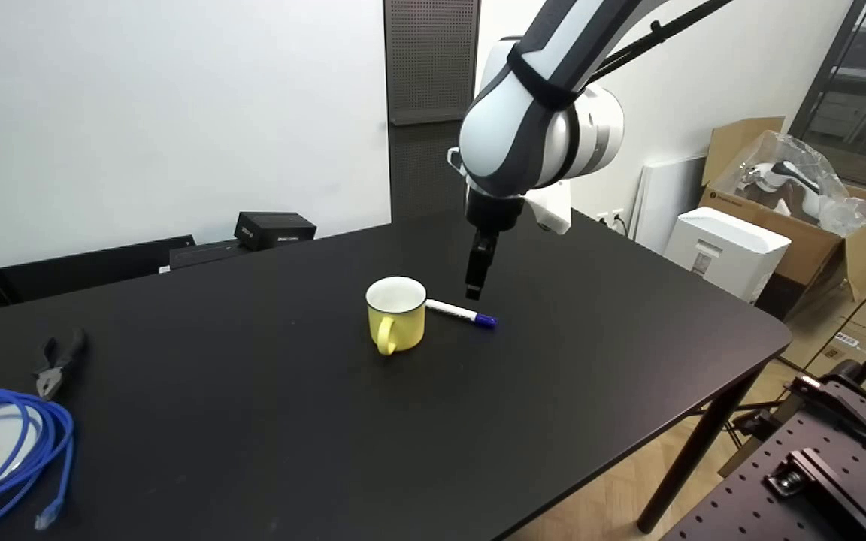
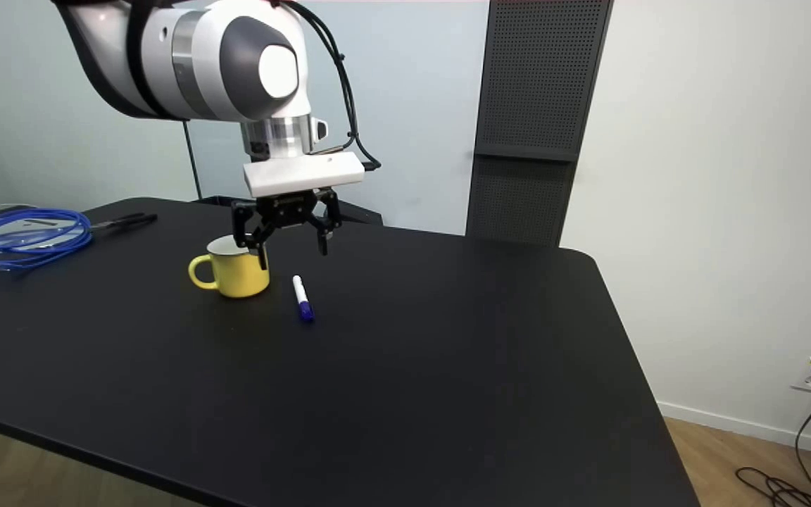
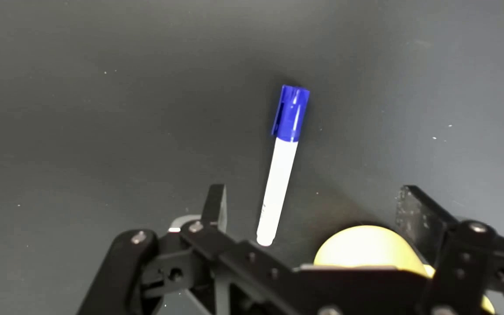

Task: Put the marker into the mug cup

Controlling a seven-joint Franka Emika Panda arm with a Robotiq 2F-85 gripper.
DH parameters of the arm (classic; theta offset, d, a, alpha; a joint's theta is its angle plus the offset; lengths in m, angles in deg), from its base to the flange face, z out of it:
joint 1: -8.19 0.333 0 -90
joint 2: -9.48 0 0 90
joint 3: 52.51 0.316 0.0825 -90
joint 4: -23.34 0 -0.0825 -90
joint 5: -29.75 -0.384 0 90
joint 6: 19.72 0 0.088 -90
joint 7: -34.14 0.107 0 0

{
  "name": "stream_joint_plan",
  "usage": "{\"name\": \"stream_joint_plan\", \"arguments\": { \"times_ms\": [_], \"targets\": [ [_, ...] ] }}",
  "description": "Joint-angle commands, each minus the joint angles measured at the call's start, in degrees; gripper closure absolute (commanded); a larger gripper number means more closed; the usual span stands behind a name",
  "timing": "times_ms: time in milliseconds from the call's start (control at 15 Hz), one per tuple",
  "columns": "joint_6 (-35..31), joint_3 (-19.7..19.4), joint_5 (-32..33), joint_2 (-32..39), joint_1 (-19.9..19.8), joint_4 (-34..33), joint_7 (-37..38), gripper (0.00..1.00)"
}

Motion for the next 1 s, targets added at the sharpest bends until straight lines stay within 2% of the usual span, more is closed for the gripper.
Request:
{"name": "stream_joint_plan", "arguments": {
  "times_ms": [0,133,200,533,933],
  "targets": [
    [0.1,2.0,1.3,0.0,-2.0,0.0,1.0,0.00],
    [0.2,2.0,2.0,0.3,-1.8,-0.2,1.4,0.00],
    [-0.6,0.1,4.9,1.3,-0.4,-0.6,4.9,0.00],
    [-3.5,-1.3,10.0,5.1,-0.2,-1.9,11.1,0.00],
    [-4.8,-1.5,13.9,9.2,0.0,-3.7,16.0,0.00]
  ]
}}
